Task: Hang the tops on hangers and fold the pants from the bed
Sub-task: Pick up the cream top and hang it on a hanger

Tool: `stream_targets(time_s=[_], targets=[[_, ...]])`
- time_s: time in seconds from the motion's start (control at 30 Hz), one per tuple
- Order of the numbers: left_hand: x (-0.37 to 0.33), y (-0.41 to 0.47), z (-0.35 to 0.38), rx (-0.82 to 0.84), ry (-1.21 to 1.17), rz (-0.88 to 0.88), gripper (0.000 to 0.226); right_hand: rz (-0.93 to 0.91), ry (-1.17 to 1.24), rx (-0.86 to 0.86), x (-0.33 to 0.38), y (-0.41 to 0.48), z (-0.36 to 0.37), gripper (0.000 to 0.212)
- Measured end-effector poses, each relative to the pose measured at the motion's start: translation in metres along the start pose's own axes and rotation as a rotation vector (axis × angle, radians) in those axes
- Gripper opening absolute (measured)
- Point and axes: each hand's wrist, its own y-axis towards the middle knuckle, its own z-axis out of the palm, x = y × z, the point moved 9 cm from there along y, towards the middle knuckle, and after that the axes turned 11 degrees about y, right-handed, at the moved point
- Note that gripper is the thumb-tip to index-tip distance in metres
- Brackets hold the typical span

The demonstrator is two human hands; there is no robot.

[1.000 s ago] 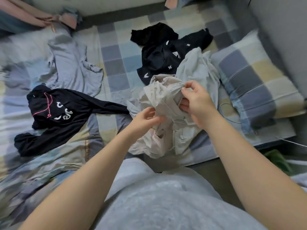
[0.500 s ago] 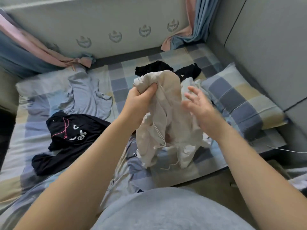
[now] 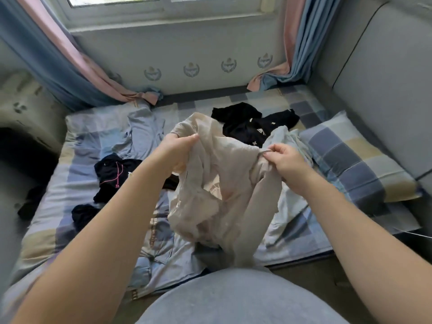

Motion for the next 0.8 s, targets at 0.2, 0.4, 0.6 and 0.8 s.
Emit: stream_targets(time_s=[0.2, 0.4, 0.6, 0.8], targets=[[-0.014, -0.053, 0.064, 0.1, 0.174, 0.294, 0.03, -0.066, 0.173, 0.027, 0.072, -0.018, -0.004, 0.018], [-0.014, -0.09, 0.148, 0.151, 0.177, 0.426, 0.014, -0.126, 0.504, 0.084, 0.11, -0.042, -0.013, 0.016], [-0.025, -0.093, 0.145, 0.028, -0.174, 0.404, 0.022, -0.155, 0.427, 0.172, 0.083, -0.056, -0.054, 0.016], [-0.035, -0.092, 0.152, 0.029, -0.442, 0.27, 0.032, -0.056, 0.1, 0.296, -0.011, -0.073, -0.07, 0.037]])
